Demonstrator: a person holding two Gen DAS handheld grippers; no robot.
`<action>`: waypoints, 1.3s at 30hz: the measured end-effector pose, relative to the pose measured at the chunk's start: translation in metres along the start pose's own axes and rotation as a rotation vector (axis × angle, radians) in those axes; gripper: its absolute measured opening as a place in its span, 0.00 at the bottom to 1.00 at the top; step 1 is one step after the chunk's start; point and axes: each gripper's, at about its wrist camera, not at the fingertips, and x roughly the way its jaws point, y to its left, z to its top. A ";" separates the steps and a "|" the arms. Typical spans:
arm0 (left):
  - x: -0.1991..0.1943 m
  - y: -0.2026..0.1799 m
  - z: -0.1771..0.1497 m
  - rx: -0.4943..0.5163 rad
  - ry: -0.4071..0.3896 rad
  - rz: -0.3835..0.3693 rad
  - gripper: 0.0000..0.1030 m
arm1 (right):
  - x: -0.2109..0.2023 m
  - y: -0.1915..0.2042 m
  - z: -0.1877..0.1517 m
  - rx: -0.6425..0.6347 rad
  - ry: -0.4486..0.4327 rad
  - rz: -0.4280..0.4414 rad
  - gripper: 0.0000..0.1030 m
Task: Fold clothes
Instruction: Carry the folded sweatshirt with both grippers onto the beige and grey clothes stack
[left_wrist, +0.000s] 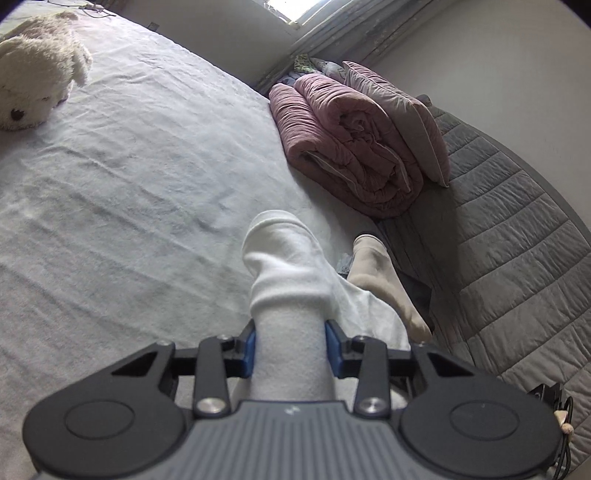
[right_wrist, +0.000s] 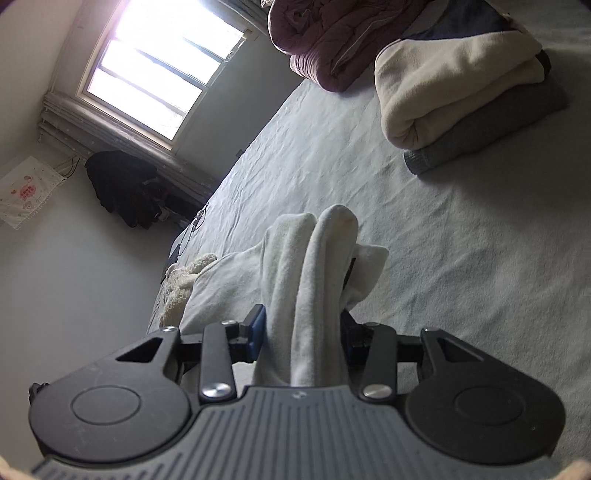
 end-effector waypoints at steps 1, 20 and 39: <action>0.005 -0.008 0.005 0.016 -0.002 -0.004 0.36 | -0.002 0.002 0.009 -0.002 -0.014 0.000 0.42; 0.155 -0.141 0.081 0.183 -0.020 -0.173 0.36 | -0.042 -0.021 0.159 -0.122 -0.329 -0.055 0.42; 0.284 -0.140 0.059 0.254 0.019 -0.100 0.53 | -0.004 -0.127 0.166 -0.095 -0.451 -0.107 0.53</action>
